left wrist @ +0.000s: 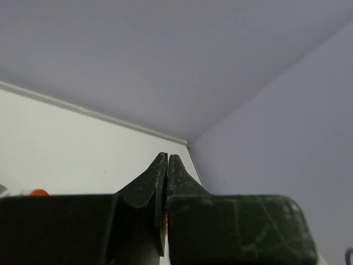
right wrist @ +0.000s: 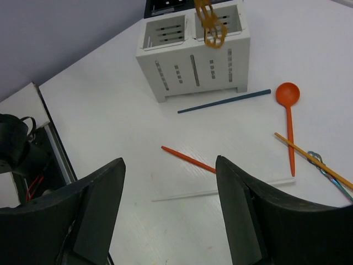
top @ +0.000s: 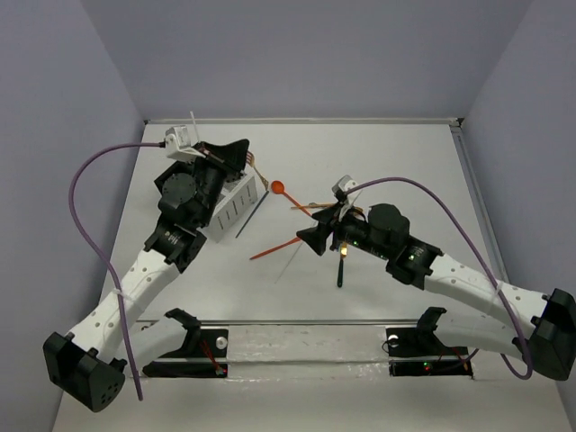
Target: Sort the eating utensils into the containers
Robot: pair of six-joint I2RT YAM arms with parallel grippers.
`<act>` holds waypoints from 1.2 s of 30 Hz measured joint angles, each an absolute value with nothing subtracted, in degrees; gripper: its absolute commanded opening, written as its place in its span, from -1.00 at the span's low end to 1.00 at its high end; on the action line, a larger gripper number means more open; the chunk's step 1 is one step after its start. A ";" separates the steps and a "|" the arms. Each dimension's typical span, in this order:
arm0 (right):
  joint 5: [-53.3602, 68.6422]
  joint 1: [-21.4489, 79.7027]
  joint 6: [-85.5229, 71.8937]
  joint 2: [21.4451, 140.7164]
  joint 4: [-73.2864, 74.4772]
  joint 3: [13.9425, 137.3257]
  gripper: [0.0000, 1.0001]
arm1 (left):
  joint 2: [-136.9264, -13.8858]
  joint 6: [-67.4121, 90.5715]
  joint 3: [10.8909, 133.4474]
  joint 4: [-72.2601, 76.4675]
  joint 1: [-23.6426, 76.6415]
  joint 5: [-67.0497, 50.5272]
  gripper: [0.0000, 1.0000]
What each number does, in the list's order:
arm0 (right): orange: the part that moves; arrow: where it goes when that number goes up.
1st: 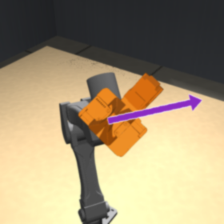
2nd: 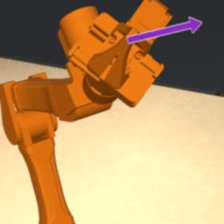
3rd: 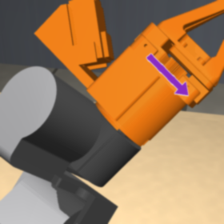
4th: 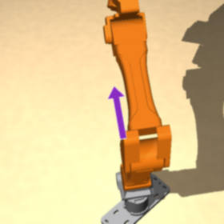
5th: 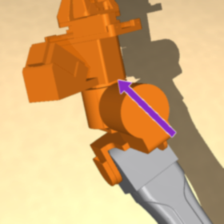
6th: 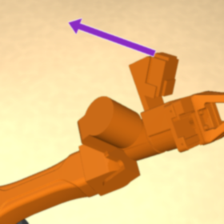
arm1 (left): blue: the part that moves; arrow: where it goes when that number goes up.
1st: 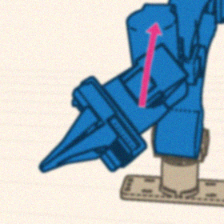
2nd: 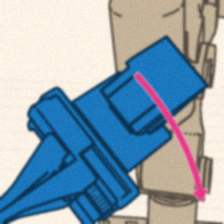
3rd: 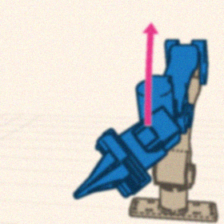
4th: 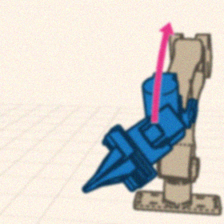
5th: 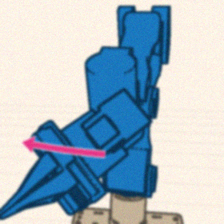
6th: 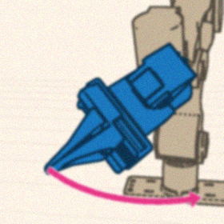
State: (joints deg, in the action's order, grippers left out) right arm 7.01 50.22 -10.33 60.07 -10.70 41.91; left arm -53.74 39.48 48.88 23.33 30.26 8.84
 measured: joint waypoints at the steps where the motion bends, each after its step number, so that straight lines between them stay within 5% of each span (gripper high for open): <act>1: 6.37 50.22 -10.31 59.57 -10.70 41.60 0.46 | -54.59 38.59 50.48 23.00 29.58 10.46 -0.89; 10: 1.10 50.22 -10.09 57.63 -10.31 38.06 0.43 | -66.11 32.86 61.95 20.97 20.29 16.80 -0.89; 32: -7.09 50.22 -9.19 56.84 -10.50 36.58 0.38 | -78.35 30.96 58.28 20.49 14.96 17.67 -0.88; 35: -7.38 50.22 -9.21 56.86 -10.50 36.58 0.38 | -78.91 31.35 57.54 20.88 14.96 17.10 -0.66; 36: -7.57 50.22 -9.19 56.95 -10.50 36.58 0.38 | -79.02 31.38 57.45 20.97 14.96 16.97 -0.45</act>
